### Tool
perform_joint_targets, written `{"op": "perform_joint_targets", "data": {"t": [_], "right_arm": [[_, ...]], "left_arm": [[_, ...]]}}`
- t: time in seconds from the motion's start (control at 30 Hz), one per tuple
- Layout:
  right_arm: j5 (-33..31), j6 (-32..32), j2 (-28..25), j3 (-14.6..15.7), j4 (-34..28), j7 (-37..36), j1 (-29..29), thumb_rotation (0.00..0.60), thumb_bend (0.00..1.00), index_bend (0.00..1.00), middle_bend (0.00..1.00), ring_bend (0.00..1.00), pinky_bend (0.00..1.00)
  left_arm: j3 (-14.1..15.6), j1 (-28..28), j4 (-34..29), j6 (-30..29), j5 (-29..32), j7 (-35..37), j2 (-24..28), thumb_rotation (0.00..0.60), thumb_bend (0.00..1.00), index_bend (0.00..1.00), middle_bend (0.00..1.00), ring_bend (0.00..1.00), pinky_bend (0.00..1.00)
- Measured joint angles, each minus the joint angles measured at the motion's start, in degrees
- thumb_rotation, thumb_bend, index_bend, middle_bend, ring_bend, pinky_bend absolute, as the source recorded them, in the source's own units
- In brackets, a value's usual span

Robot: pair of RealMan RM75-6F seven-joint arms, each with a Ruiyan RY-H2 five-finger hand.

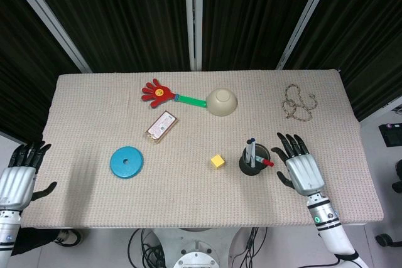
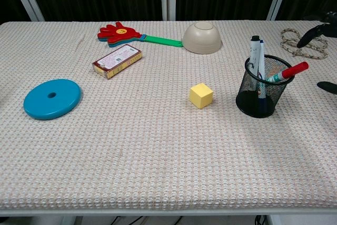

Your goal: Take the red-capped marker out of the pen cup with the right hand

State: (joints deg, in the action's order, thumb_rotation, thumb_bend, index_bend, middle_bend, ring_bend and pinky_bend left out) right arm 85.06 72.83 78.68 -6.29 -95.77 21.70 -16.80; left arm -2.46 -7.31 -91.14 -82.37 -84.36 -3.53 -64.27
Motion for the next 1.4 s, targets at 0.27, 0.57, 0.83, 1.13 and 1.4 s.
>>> {"op": "perform_joint_targets", "data": {"t": [0.27, 0.57, 0.83, 1.13, 1.4], "right_arm": [[-0.6, -0.4, 2.7, -0.2, 2.1, 0.6, -1.3, 0.6, 0.27, 0.32, 0.0, 0.0, 0.0], [-0.5, -0.4, 4.3, -0.1, 3.2, -0.6, -2.5, 0.6, 0.28, 0.35, 0.0, 0.0, 0.0], [-0.4, 0.2, 4.8, 0.2, 3.6, -0.7, -2.7, 0.6, 0.3, 0.4, 0.0, 0.0, 0.0], [-0.5, 1.2, 5.1, 0.3, 4.1, -0.2, -2.7, 0.6, 0.3, 0.42, 0.0, 0.0, 0.0], [-0.5, 1.4, 5.4, 0.5, 4.4, -0.3, -2.8, 0.6, 0.3, 0.45, 0.0, 0.0, 0.0]], "left_arm": [[-0.1, 0.1, 0.2, -0.1, 0.1, 0.4, 0.2, 0.6, 0.19, 0.11, 0.07, 0.0, 0.03], [-0.2, 0.1, -0.1, -0.2, 0.3, 0.3, 0.5, 0.6, 0.18, 0.11, 0.07, 0.0, 0.03], [-0.2, 0.1, 0.0, 0.2, 0.7, 0.3, 0.5, 0.6, 0.19, 0.11, 0.07, 0.0, 0.03], [-0.1, 0.0, 0.0, 0.5, 0.9, 0.1, 0.5, 0.6, 0.19, 0.11, 0.07, 0.0, 0.03], [-0.2, 0.0, 0.0, 0.6, 1.1, 0.1, 0.4, 0.6, 0.19, 0.12, 0.07, 0.0, 0.03]]}}
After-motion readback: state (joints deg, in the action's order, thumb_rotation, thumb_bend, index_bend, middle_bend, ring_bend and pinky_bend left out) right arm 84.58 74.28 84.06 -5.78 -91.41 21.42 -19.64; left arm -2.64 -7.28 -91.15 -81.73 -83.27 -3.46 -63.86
